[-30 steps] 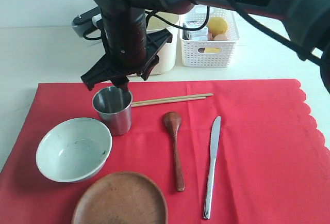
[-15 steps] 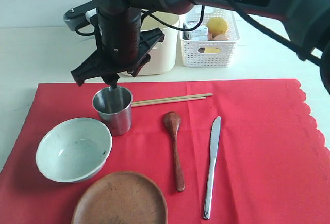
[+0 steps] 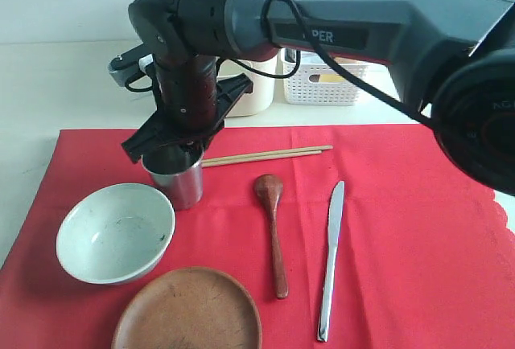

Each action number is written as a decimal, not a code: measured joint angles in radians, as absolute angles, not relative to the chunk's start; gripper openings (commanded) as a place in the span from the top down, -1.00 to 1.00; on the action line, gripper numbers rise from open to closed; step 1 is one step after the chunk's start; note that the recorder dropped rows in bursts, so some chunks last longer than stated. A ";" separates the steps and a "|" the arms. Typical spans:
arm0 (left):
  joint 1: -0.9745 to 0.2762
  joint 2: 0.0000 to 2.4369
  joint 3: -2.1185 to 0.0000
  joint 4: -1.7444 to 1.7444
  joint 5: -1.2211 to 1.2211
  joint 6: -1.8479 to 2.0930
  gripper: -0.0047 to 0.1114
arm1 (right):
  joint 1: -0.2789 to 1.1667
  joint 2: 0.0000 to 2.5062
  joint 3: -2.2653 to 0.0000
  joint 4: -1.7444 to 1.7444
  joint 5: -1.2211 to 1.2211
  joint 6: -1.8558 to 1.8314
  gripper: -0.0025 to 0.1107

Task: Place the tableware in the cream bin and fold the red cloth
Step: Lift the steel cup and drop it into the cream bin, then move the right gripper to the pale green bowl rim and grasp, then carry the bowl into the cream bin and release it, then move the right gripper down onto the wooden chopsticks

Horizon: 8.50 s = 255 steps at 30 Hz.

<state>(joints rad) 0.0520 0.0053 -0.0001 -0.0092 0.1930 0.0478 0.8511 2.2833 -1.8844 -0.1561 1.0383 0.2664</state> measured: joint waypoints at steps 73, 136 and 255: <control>0.052 0.005 0.000 -0.009 0.193 0.048 0.87 | 0.687 1.913 -1.884 -0.152 0.991 0.395 0.96; 0.052 0.005 0.000 -0.009 0.193 0.048 0.87 | 1.032 2.215 -1.703 -0.191 0.895 0.540 0.96; 0.052 0.005 0.000 -0.009 0.193 0.048 0.87 | 0.539 2.072 -1.489 0.346 0.774 -0.718 0.34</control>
<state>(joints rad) 0.0520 0.0053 -0.0001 -0.0092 0.1930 0.0478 0.5391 2.0721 -1.4894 0.3459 0.7737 -0.7176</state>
